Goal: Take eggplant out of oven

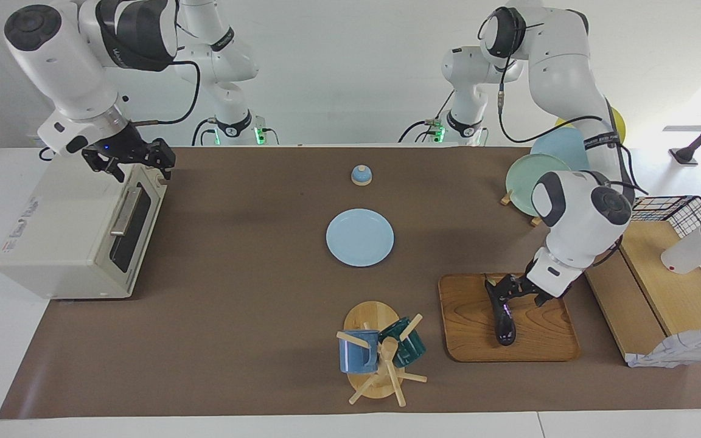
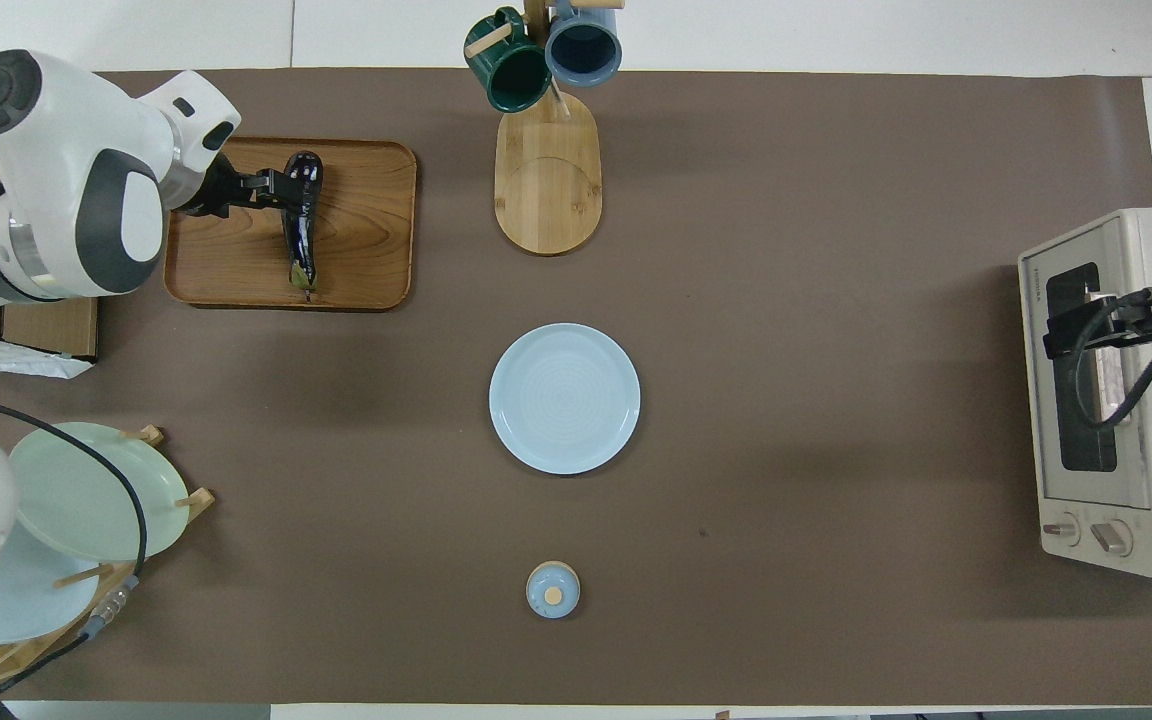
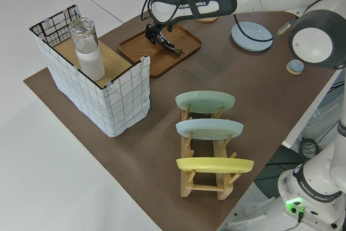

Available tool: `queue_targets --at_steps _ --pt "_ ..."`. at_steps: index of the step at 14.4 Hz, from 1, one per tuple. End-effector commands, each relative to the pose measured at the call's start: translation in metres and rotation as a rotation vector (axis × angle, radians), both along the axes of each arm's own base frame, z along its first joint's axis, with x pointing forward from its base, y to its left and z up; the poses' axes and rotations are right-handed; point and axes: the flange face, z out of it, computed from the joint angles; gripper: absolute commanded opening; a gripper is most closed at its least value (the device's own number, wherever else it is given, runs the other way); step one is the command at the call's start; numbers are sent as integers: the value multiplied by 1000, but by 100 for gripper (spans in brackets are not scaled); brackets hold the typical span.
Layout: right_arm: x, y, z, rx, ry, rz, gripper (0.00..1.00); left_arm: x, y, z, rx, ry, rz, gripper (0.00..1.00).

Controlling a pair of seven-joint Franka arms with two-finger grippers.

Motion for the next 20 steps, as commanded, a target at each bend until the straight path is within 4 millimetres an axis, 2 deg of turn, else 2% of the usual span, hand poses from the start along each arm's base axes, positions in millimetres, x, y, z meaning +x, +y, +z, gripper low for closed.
queue_targets --at_steps 1,3,5,7,8,10,12,13,15,16,20 --pt "-8 1 10 15 -15 -19 100 -27 10 72 4 17 51 100" --pt "-9 0 9 16 -12 -18 100 -52 20 118 22 63 53 100" --pt "-10 3 10 16 -13 -13 100 -86 23 169 28 92 52 100" --pt "-9 1 9 16 -12 -16 100 -117 31 202 70 140 47 100" --pt "-9 1 9 16 -12 -16 100 -130 31 212 101 161 40 100" --pt "-9 2 9 16 -12 -15 100 -151 27 221 114 226 42 100" --pt "-9 2 9 16 -12 -15 100 -164 24 215 120 253 72 100" --pt "-9 2 9 16 -12 -15 100 -171 18 206 123 266 62 100" --pt "-9 2 9 16 -12 -15 100 -169 14 205 114 225 67 100" --pt "-9 2 9 16 -12 -15 100 -168 6 208 113 219 53 100" --pt "-9 2 9 16 -12 -15 100 -172 7 221 94 238 55 100"
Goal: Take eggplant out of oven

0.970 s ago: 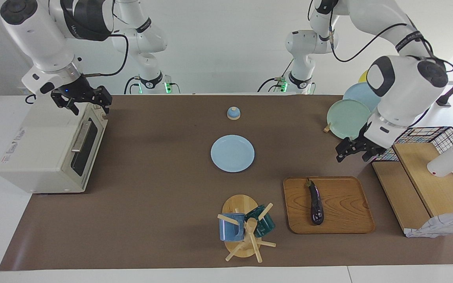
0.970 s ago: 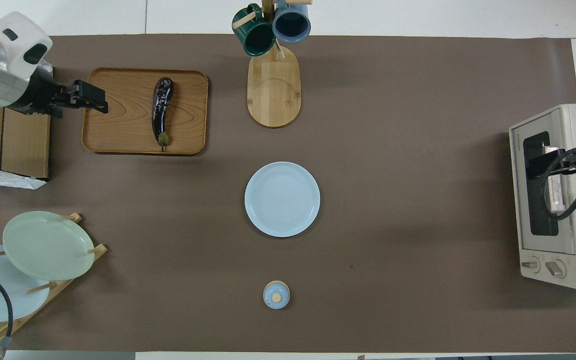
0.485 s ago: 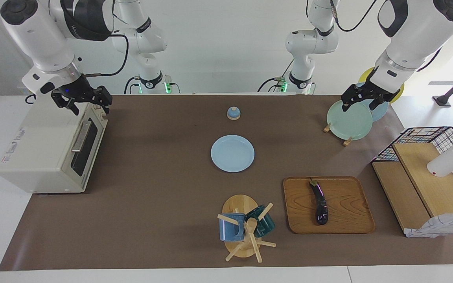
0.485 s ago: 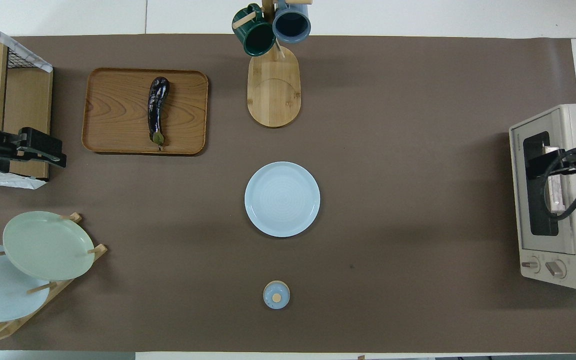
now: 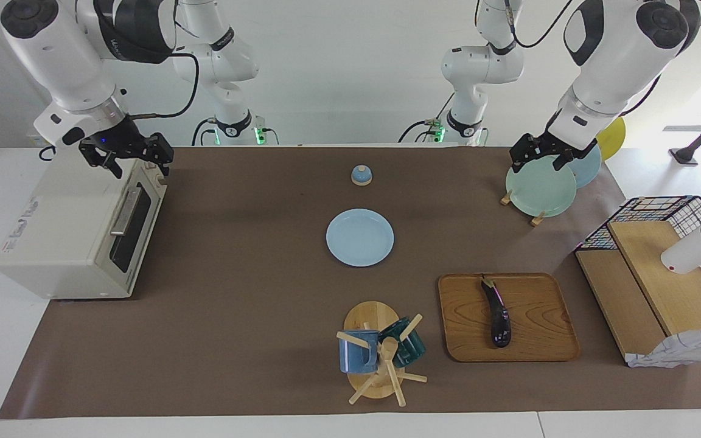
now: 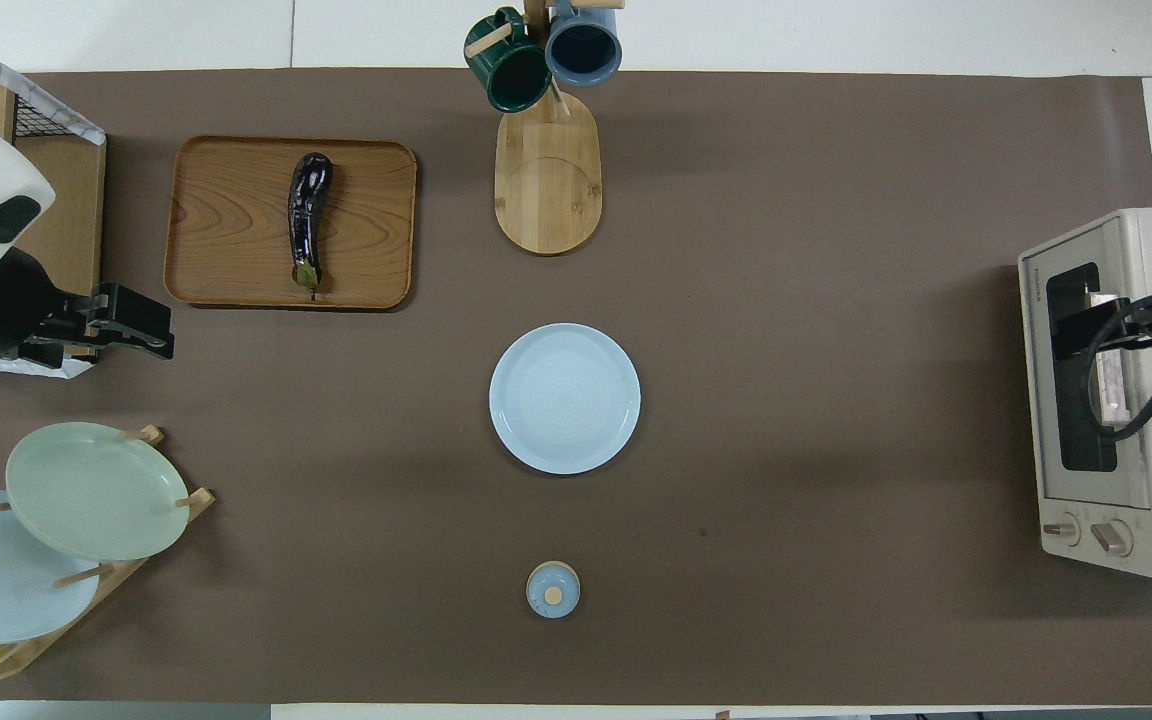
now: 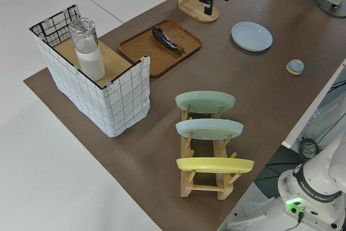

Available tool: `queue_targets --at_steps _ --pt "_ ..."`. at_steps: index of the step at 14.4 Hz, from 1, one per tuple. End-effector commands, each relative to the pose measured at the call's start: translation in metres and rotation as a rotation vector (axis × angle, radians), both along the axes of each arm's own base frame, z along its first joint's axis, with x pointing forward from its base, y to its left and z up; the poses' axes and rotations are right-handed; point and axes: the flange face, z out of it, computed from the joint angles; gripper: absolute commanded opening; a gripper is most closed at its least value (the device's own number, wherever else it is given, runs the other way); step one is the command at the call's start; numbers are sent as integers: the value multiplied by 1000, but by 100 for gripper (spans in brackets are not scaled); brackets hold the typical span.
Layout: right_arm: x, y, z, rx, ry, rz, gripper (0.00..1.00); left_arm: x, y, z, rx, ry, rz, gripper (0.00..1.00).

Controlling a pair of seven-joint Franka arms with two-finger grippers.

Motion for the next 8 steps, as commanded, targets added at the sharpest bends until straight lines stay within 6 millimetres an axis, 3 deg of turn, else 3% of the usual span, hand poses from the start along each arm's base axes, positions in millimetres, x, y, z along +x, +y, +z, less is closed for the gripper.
queue_targets --at_steps 1,8 --pt "-6 1 2 16 2 -17 100 -8 2 10 -4 -2 17 100" --pt "-5 2 1 16 4 -16 100 -6 2 16 -9 -22 13 100"
